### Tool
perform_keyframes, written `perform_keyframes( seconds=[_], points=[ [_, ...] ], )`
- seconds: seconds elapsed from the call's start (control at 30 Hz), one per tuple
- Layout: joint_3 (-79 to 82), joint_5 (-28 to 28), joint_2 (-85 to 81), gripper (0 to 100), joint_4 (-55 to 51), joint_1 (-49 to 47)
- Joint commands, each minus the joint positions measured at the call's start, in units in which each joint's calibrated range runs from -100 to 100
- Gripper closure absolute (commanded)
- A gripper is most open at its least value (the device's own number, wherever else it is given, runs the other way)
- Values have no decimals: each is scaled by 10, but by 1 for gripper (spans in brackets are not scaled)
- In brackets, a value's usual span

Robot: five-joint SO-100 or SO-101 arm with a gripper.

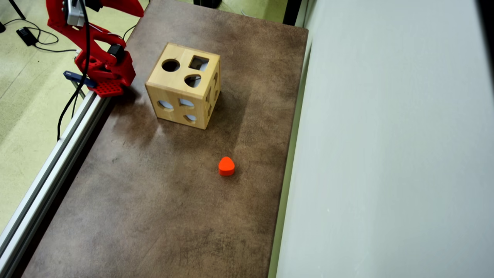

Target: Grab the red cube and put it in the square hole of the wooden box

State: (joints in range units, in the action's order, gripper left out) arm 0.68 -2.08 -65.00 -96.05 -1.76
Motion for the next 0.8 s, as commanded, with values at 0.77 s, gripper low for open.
perform_keyframes(
  seconds=[0.77],
  points=[
    [213, 4, -302, 97, -2, 5]
  ],
)
